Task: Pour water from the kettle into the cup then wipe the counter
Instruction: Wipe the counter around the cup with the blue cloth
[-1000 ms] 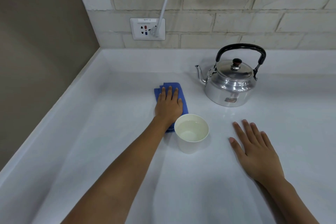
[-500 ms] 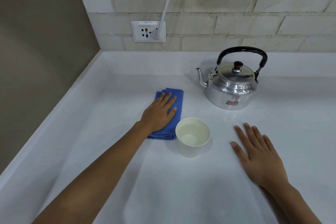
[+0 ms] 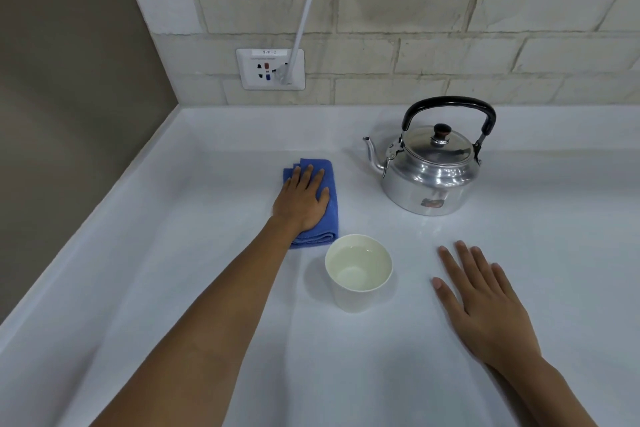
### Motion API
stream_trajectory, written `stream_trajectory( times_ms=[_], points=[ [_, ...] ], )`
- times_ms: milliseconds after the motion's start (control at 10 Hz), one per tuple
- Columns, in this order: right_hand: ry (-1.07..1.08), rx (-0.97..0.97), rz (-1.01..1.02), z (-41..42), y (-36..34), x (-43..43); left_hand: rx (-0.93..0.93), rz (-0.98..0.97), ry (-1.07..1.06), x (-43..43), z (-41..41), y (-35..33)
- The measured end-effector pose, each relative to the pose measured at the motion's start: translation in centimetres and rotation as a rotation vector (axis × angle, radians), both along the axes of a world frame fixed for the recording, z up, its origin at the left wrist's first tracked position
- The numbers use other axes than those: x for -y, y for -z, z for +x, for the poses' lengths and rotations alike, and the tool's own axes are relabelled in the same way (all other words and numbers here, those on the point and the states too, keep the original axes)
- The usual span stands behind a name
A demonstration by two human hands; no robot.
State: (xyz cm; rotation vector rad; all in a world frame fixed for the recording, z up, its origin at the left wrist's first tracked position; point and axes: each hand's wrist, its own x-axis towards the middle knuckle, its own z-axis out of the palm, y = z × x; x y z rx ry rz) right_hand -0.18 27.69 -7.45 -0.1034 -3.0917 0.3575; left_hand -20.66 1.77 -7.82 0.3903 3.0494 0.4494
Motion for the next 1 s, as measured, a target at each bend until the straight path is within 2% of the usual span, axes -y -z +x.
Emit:
stream_trajectory(
  times_ms=[700,900,1000],
  points=[
    [-0.008,-0.018,-0.001,0.0,0.1,-0.1,0.017,-0.039,0.042,0.3,-2.2,-0.2],
    [-0.001,-0.023,-0.012,-0.1,0.3,-0.2,0.091,-0.037,0.063,0.5,-2.0,-0.9],
    [0.006,-0.011,-0.021,-0.2,0.2,-0.2,0.04,0.002,0.069,1.2,-1.4,-2.5]
  ],
)
